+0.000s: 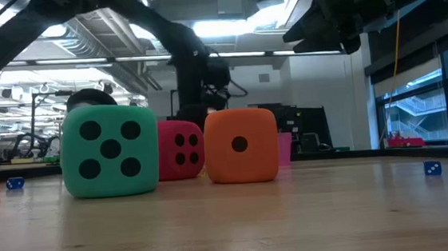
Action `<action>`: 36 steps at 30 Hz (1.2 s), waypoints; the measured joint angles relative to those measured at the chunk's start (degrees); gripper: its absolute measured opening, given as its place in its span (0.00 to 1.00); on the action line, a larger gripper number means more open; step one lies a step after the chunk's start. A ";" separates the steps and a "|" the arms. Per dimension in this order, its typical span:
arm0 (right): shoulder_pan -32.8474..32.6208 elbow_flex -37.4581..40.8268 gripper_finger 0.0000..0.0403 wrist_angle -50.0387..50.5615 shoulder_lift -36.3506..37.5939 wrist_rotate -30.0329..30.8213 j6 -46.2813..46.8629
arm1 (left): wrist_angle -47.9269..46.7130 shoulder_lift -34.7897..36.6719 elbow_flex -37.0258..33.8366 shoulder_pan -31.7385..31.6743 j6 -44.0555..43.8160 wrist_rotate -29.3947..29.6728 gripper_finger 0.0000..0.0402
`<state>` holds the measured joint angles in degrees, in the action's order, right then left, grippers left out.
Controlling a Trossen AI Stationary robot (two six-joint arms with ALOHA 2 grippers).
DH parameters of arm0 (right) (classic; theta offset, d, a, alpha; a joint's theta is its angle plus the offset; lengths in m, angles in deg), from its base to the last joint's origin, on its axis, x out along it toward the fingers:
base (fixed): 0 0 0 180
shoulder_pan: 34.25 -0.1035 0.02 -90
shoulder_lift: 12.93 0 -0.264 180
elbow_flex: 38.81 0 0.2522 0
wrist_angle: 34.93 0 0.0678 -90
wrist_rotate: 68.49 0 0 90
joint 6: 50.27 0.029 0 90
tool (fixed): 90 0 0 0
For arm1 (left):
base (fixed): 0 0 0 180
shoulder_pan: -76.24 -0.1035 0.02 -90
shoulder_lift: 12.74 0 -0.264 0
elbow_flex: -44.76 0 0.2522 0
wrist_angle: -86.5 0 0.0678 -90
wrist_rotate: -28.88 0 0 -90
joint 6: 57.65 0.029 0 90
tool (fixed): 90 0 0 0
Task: Pick & Place Dice
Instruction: Put the right blue die into the pink bin
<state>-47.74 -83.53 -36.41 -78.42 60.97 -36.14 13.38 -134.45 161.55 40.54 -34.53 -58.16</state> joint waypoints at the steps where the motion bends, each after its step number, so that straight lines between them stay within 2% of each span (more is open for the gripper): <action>1: 0.00 0.00 0.65 0.00 0.00 0.00 0.00 | -1.06 0.00 1.78 0.00 -0.16 -0.03 0.34; 8: 0.00 0.00 0.65 -0.02 0.00 0.17 -0.30 | -8.17 0.09 15.09 0.00 -5.40 -4.05 0.34; 13: 0.00 0.00 0.65 -0.03 0.00 0.20 -1.31 | -11.42 0.09 20.87 0.00 -9.84 -6.91 0.33; 19: 0.01 0.00 0.65 -0.15 0.00 1.69 -3.46 | -15.87 -0.27 21.09 0.00 -12.04 -7.11 0.33; 23: 0.02 0.00 0.65 -0.13 -0.01 1.62 -5.15 | -15.56 -0.57 21.07 0.06 -7.67 -7.49 0.34; 27: 0.02 0.00 0.65 -0.25 -0.02 1.49 -4.09 | -14.64 0.36 21.07 1.32 -7.27 -7.51 0.34; 36: 0.04 0.00 0.65 -5.93 -0.02 -3.06 -10.37 | -11.16 10.06 21.09 6.14 -6.41 -10.44 0.31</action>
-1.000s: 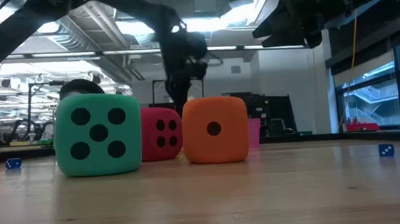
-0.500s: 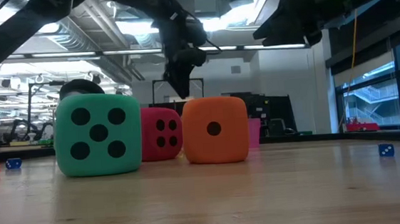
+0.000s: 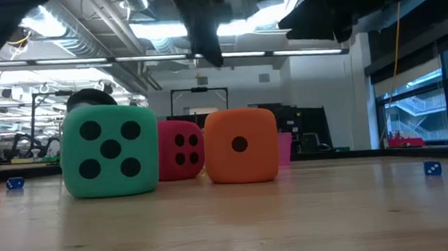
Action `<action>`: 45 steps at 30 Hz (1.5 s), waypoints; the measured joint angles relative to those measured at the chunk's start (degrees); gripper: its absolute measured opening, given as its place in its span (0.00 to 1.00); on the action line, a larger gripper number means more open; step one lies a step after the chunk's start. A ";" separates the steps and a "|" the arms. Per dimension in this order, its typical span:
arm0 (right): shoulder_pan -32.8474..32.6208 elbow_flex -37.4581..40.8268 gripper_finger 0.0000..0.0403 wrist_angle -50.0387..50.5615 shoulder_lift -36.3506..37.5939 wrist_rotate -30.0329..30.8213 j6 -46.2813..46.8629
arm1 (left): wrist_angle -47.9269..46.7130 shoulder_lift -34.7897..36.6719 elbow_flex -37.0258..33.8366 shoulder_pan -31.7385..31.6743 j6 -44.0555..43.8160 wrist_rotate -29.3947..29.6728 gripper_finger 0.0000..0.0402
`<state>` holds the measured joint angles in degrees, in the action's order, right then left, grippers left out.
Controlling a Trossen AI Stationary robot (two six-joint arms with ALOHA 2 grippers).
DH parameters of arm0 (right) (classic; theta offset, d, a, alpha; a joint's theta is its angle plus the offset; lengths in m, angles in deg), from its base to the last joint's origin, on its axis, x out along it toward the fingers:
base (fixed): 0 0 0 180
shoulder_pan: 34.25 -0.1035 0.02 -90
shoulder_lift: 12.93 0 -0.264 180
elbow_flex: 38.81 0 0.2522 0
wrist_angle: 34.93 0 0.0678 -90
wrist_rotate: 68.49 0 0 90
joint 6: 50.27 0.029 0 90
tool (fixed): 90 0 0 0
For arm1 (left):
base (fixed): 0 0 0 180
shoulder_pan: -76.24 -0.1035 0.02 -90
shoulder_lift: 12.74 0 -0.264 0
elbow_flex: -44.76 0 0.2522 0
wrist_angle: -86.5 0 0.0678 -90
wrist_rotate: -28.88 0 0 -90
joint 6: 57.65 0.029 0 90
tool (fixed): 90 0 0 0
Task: Pick & Place Dice
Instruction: Put the right blue die into the pink bin
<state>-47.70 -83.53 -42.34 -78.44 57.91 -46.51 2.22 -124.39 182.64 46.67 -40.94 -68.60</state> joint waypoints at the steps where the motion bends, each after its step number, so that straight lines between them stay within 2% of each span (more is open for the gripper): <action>1: 0.00 0.00 0.65 -0.34 0.00 0.02 -0.70 | 0.03 1.54 0.00 0.44 -0.13 -0.65 0.31; 12: -0.04 -0.02 0.65 -5.60 0.01 0.20 -3.57 | 0.10 17.19 -0.13 6.46 -3.66 -1.25 0.31; 14: -0.04 -0.02 0.65 -6.53 0.02 0.20 -4.35 | 1.60 19.87 -2.16 8.05 -3.78 -1.23 0.31; 17: -0.04 -0.02 0.65 -7.35 0.02 0.17 -4.45 | 7.11 24.87 -10.19 9.79 -4.19 -1.10 0.31; 26: -0.04 -0.02 0.65 -9.96 0.04 -1.58 -4.65 | 33.18 45.99 -46.05 10.30 -8.54 -0.92 0.31; 31: -0.04 -0.02 0.65 -11.45 0.04 -2.99 -5.21 | 45.72 56.40 -60.52 10.46 -11.53 -1.11 0.31; 37: -0.02 -0.02 0.65 -12.33 0.07 -4.13 -5.52 | 51.20 62.63 -70.59 12.32 -15.10 -1.12 0.31; 45: -0.03 -0.02 0.65 -11.56 0.07 -10.42 -4.86 | 52.50 63.66 -77.05 16.92 -17.92 -1.12 0.31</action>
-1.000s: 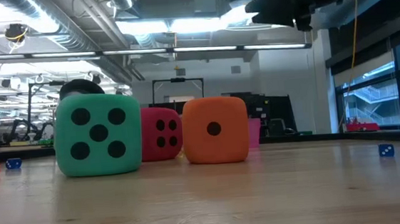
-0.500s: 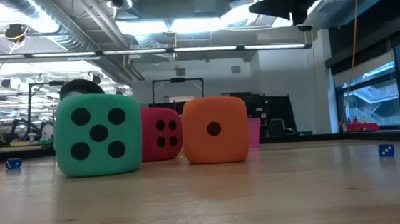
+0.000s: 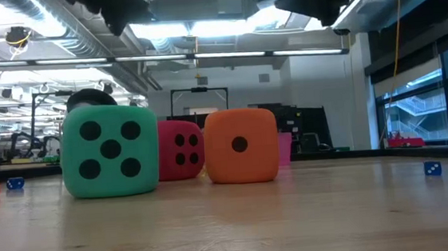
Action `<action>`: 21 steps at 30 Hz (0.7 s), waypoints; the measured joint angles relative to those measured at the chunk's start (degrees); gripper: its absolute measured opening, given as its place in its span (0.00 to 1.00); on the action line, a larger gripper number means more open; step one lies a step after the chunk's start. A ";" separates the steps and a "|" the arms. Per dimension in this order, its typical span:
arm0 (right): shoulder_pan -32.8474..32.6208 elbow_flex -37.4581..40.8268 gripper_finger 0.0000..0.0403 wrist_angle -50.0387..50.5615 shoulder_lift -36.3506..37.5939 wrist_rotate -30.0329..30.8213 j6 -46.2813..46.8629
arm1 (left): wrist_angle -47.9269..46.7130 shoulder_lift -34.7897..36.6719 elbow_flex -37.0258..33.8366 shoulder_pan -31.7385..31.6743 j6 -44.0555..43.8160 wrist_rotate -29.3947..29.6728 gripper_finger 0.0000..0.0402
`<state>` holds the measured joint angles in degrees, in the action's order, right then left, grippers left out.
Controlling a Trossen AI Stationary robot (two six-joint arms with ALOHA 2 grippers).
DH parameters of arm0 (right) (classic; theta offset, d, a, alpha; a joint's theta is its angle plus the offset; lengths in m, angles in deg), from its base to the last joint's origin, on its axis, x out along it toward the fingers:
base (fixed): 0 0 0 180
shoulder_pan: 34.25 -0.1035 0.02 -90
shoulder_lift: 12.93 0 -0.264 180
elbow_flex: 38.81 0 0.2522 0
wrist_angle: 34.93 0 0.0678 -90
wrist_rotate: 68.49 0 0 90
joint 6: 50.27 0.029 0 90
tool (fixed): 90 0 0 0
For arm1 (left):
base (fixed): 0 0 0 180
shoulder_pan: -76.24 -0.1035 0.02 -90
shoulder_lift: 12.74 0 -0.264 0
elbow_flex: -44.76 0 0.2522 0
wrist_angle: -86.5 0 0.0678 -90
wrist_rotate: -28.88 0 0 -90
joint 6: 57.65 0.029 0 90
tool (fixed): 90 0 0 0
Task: Pick & Place Dice
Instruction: Put the right blue die into the pink bin
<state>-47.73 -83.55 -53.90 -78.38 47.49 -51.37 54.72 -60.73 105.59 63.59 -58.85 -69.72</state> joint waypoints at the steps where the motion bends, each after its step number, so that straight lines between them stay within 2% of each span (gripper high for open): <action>1: 0.01 0.00 0.65 0.15 0.00 -0.45 0.38 | 0.09 0.00 -0.66 0.41 -0.41 0.04 0.31; 6: 0.01 0.00 0.65 1.14 0.00 -3.10 0.65 | 0.08 0.00 -3.76 2.38 -2.97 0.12 0.31; 13: -0.02 0.00 0.65 1.93 0.00 -3.09 2.95 | -0.02 0.00 -7.24 5.41 -7.40 0.32 0.31; 21: -0.02 0.00 0.65 4.53 -0.11 -3.11 6.74 | -0.10 0.00 -10.17 8.83 -10.56 4.62 0.30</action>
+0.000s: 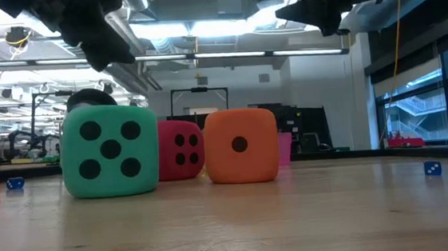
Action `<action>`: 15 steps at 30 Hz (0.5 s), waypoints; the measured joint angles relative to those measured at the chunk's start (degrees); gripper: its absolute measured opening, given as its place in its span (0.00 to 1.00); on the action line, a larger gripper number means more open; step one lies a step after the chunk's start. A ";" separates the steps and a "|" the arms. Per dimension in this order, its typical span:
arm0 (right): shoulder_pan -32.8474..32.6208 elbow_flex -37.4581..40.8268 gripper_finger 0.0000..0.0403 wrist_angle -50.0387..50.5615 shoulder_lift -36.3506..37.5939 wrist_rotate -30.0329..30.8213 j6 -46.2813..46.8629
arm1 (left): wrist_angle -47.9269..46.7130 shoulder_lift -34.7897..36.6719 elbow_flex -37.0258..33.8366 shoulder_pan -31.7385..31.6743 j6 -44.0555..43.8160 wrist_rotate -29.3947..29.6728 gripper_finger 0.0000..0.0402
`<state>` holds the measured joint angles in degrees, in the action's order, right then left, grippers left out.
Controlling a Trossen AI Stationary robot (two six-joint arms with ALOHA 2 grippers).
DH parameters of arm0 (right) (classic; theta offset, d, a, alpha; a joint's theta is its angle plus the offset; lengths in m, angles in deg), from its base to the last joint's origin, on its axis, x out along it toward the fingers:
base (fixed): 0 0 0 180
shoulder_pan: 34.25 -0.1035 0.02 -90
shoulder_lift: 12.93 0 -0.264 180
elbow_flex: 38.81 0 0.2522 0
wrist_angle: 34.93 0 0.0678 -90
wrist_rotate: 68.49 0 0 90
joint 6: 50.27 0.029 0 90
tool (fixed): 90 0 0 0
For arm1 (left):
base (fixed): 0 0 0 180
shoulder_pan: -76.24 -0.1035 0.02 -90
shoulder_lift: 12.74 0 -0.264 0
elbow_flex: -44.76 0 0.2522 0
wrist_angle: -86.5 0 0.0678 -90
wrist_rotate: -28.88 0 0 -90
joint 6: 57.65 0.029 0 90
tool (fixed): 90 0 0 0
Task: Pick & Place Dice
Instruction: Put the right blue die into the pink bin
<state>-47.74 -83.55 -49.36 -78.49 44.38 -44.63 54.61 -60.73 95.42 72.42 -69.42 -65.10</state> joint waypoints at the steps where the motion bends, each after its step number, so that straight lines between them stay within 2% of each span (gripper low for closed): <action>1: 0.00 -0.02 0.65 0.20 0.00 0.00 0.26 | -0.11 0.00 -0.18 0.39 -0.18 0.08 0.30; 5: 0.00 -0.02 0.65 3.57 0.00 -1.68 2.32 | 0.24 0.00 -1.34 1.94 -1.89 0.71 0.31; 10: 0.00 -0.02 0.65 9.42 -0.72 -4.13 6.17 | 1.26 0.00 -3.05 4.39 -2.89 4.66 0.30; 15: -0.19 -0.02 0.65 12.17 -2.63 -4.89 8.93 | 5.30 -0.33 -3.79 6.81 -3.45 6.05 0.31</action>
<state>-47.93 -83.57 -37.19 -81.11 39.49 -35.70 59.92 -61.06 91.63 79.23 -72.87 -59.05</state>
